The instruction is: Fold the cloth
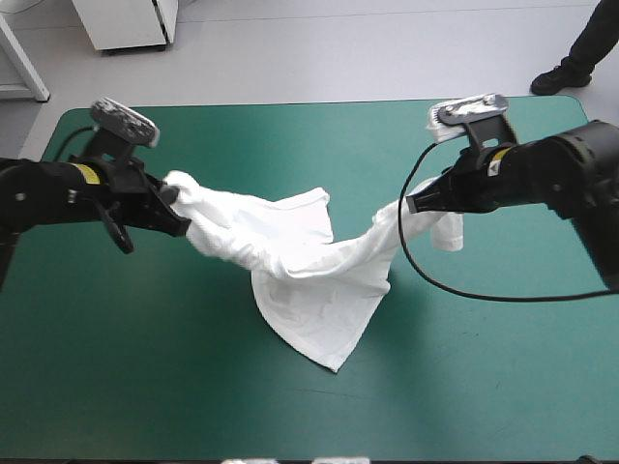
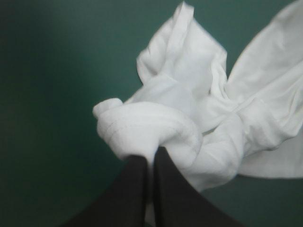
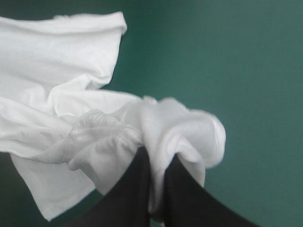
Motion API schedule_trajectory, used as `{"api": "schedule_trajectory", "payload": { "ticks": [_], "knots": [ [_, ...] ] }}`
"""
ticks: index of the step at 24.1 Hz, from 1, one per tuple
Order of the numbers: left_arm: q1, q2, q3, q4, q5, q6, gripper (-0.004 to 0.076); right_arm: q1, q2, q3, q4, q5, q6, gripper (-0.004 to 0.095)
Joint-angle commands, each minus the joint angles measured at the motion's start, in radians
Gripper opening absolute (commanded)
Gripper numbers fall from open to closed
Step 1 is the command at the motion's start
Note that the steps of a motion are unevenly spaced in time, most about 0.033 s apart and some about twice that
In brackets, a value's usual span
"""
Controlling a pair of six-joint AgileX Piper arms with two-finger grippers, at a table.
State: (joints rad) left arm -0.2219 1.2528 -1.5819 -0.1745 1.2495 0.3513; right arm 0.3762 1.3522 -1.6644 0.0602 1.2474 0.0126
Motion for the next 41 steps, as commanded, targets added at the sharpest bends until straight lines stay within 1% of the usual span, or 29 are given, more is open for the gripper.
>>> {"api": "schedule_trajectory", "payload": {
  "ticks": [1, 5, 6, 7, 8, 10, 11, 12, 14, 16, 18, 19, 21, 24, 30, 34, 37, 39, 41],
  "knots": [
    [-0.004, -0.065, -0.210, -0.041, -0.044, -0.012, -0.0010, -0.005, -0.097, -0.128, -0.028, -0.001, 0.015, -0.0013],
    [-0.004, -0.072, -0.439, -0.094, -0.118, -0.012, -0.0010, -0.005, -0.138, -0.310, -0.081, -0.017, 0.022, -0.0013],
    [-0.004, -0.072, -0.533, -0.115, -0.154, -0.007, -0.0010, -0.005, -0.143, -0.412, -0.096, -0.017, 0.022, -0.0013],
    [-0.004, -0.072, -0.579, -0.123, -0.172, -0.005, -0.0010, -0.005, -0.143, -0.467, -0.098, -0.017, 0.022, -0.0013],
    [-0.004, -0.072, -0.662, -0.126, -0.201, -0.005, -0.0010, -0.005, -0.143, -0.565, -0.101, -0.028, 0.022, -0.0013],
    [-0.004, -0.072, -0.773, -0.142, -0.218, -0.005, -0.0010, -0.005, -0.145, -0.680, -0.091, -0.064, 0.022, -0.0013],
    [-0.004, -0.072, -0.799, -0.153, -0.220, -0.005, -0.0010, -0.005, -0.147, -0.706, -0.082, -0.074, 0.022, -0.0013],
    [-0.004, -0.072, -0.854, -0.173, -0.220, -0.012, -0.0010, -0.005, -0.155, -0.763, -0.060, -0.091, 0.022, -0.0013],
    [-0.004, -0.074, -0.896, -0.189, -0.201, -0.019, -0.0010, -0.005, -0.169, -0.804, -0.033, -0.101, 0.022, -0.0013],
    [-0.004, -0.089, -0.891, -0.167, -0.171, -0.053, -0.0010, -0.005, -0.186, -0.805, -0.011, -0.105, 0.022, -0.0013],
    [-0.004, -0.103, -0.844, -0.136, -0.135, -0.073, -0.0010, -0.005, -0.189, -0.801, -0.007, -0.089, 0.022, -0.0013],
    [-0.004, -0.110, -0.797, -0.119, -0.126, -0.098, -0.0010, -0.005, -0.179, -0.801, -0.007, -0.058, 0.022, -0.0013],
    [-0.004, -0.112, -0.688, -0.110, -0.110, -0.099, -0.0010, -0.005, -0.142, -0.801, -0.018, -0.020, 0.026, -0.0013],
    [-0.004, -0.096, -0.560, -0.108, -0.114, -0.105, -0.0010, -0.005, -0.067, -0.792, -0.051, 0.000, 0.034, -0.0013],
    [-0.004, 0.009, -0.477, -0.021, -0.130, -0.123, -0.0010, -0.005, 0.069, -0.646, -0.098, 0.000, 0.034, -0.0013],
    [-0.004, 0.136, -0.463, 0.028, -0.180, -0.125, -0.0010, -0.005, 0.180, -0.581, -0.155, -0.023, 0.034, -0.0013],
    [-0.004, 0.233, -0.463, 0.024, -0.258, -0.123, -0.0010, -0.014, 0.269, -0.577, -0.206, -0.071, 0.036, -0.0013],
    [-0.004, 0.303, -0.463, 0.014, -0.320, -0.120, -0.0010, -0.044, 0.329, -0.577, -0.190, -0.110, 0.034, -0.0013],
    [-0.004, 0.369, -0.470, 0.013, -0.356, -0.118, -0.0010, -0.078, 0.379, -0.577, -0.167, -0.126, 0.034, -0.0013]
  ]
}}
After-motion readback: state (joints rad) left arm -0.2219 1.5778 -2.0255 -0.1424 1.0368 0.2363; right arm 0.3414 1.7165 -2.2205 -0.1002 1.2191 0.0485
